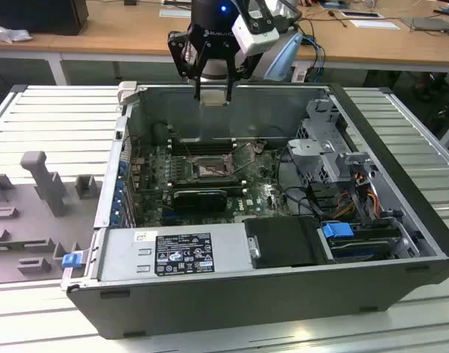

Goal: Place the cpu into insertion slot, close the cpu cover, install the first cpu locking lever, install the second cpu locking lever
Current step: 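Place the cpu into insertion slot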

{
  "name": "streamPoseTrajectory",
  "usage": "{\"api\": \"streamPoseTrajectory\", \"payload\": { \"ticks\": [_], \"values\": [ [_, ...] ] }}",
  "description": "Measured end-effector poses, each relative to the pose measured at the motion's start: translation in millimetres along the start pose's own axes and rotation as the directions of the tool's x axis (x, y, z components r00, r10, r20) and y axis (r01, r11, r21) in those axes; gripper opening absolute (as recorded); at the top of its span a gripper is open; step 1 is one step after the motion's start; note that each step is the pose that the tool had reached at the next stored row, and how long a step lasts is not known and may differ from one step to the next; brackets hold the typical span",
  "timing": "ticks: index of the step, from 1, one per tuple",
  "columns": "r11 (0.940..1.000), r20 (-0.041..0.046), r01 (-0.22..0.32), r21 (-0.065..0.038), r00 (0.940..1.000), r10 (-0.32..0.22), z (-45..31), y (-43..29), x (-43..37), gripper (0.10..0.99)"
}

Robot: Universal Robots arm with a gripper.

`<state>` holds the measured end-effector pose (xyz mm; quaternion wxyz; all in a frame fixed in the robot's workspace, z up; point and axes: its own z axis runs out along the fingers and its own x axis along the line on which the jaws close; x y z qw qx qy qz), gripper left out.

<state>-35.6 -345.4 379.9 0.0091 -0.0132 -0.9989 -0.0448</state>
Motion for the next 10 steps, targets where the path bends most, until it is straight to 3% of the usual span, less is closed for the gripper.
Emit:
{"api": "streamPoseTrajectory", "payload": {
  "ticks": [1, 3, 10],
  "values": [
    [0.9982, 0.0054, -0.060, -0.001, 0.9982, 0.060, 0.1, 0.0, 0.0, 0.529],
    [0.9946, 0.0092, -0.104, -0.003, 0.9945, 0.104, 0.8, -0.1, 0.2, 0.529],
    [0.9938, 0.0099, -0.111, -0.002, 0.9937, 0.111, 5.8, -0.5, 0.3, 0.529]
  ]
}}
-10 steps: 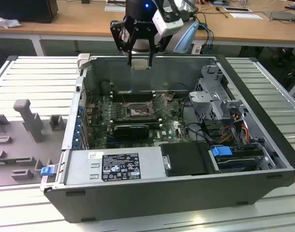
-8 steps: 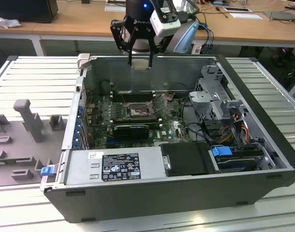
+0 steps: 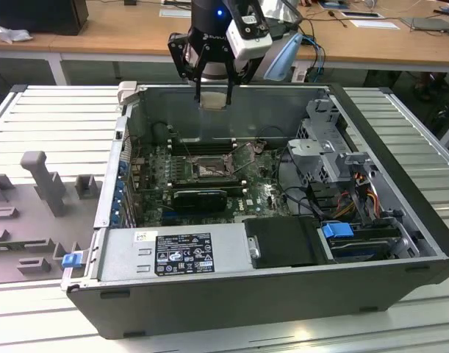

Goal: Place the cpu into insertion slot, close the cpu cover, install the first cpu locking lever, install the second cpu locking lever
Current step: 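Place the cpu into insertion slot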

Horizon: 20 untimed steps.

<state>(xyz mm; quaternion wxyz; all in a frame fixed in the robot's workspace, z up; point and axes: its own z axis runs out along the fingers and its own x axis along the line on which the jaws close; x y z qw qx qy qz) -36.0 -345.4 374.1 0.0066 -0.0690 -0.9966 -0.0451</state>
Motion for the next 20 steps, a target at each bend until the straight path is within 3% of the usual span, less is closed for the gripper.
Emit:
{"api": "streamPoseTrajectory", "payload": {
  "ticks": [5, 12, 20],
  "values": [
    [0.9997, 0.0023, -0.026, 0.000, 0.9997, 0.026, 1.2, -0.1, 0.0, 0.529],
    [0.9953, 0.0086, -0.097, -0.002, 0.9952, 0.097, 2.0, -0.2, 0.0, 0.529],
    [0.9911, 0.0118, -0.133, -0.003, 0.9910, 0.133, 3.2, -0.3, 0.0, 0.529]
  ]
}}
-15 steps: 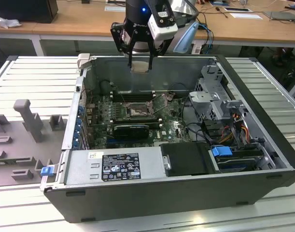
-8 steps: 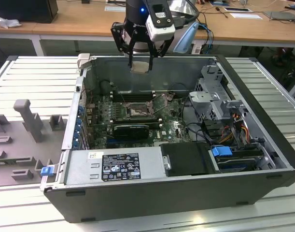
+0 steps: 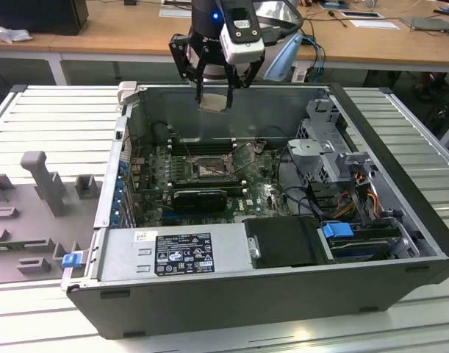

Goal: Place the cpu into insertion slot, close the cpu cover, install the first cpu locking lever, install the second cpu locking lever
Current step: 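Place the cpu into insertion slot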

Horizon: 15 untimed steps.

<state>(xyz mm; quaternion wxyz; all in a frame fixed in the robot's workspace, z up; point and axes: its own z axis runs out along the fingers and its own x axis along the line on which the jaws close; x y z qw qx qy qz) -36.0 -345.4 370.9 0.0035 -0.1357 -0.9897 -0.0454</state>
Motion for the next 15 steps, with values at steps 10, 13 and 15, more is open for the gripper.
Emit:
{"api": "streamPoseTrajectory", "payload": {
  "ticks": [10, 13, 15],
  "values": [
    [0.9982, 0.0053, -0.060, -0.001, 0.9982, 0.060, 1.1, -0.1, 0.0, 0.529],
    [0.9960, 0.0079, -0.089, -0.002, 0.9960, 0.089, 1.6, -0.1, 0.0, 0.529],
    [0.9952, 0.0087, -0.098, -0.002, 0.9951, 0.098, 1.9, -0.2, 0.0, 0.529]
  ]
}}
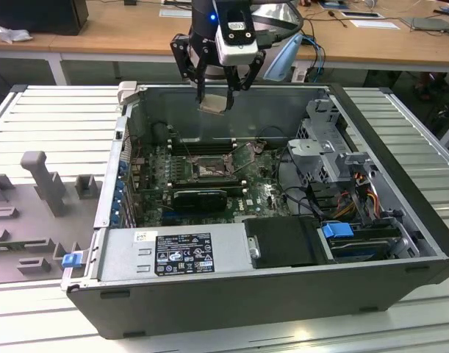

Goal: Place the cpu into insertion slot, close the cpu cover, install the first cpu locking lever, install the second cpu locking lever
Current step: 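Place the cpu into insertion slot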

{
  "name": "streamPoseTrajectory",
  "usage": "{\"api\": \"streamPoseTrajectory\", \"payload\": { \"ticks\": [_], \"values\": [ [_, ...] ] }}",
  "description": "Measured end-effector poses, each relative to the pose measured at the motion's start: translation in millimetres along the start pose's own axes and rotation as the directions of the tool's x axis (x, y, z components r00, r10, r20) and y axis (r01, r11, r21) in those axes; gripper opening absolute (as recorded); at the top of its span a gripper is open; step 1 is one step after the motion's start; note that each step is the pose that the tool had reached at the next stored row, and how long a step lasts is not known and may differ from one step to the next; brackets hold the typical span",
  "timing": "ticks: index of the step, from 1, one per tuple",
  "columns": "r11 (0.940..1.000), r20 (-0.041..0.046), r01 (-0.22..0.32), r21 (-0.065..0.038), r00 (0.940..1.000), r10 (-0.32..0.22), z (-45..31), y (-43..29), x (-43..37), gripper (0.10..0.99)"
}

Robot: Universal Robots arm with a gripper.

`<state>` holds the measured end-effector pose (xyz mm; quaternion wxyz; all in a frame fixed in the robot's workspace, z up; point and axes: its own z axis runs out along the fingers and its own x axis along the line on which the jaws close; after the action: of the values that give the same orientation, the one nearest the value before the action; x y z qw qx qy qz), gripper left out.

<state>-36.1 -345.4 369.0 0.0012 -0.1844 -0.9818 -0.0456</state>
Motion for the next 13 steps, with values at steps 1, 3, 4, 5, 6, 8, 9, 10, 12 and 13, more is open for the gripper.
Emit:
{"api": "streamPoseTrajectory", "payload": {
  "ticks": [1, 3, 4, 5, 6, 8, 9, 10, 12, 13],
  "values": [
    [1.0000, 0.0003, -0.003, 0.000, 1.0000, 0.003, 0.1, 0.0, 0.0, 0.529],
    [1.0000, 0.0008, -0.009, 0.000, 1.0000, 0.009, 0.2, 0.0, 0.0, 0.529],
    [0.9999, 0.0010, -0.011, 0.000, 0.9999, 0.011, 0.4, 0.0, 0.0, 0.529],
    [0.9999, 0.0011, -0.013, 0.000, 0.9999, 0.013, 0.4, 0.0, 0.0, 0.529],
    [0.9999, 0.0012, -0.014, 0.000, 0.9999, 0.014, 0.5, 0.0, 0.0, 0.529],
    [0.9999, 0.0015, -0.017, 0.000, 0.9999, 0.017, 0.7, -0.1, 0.0, 0.529],
    [0.9998, 0.0017, -0.019, 0.000, 0.9998, 0.019, 0.7, -0.1, 0.0, 0.529],
    [0.9998, 0.0018, -0.020, 0.000, 0.9998, 0.020, 0.8, -0.1, 0.0, 0.529],
    [0.9997, 0.0023, -0.025, 0.000, 0.9997, 0.025, 1.0, -0.1, 0.0, 0.529],
    [0.9996, 0.0026, -0.030, -0.001, 0.9996, 0.030, 1.1, -0.1, 0.0, 0.529]
  ]
}}
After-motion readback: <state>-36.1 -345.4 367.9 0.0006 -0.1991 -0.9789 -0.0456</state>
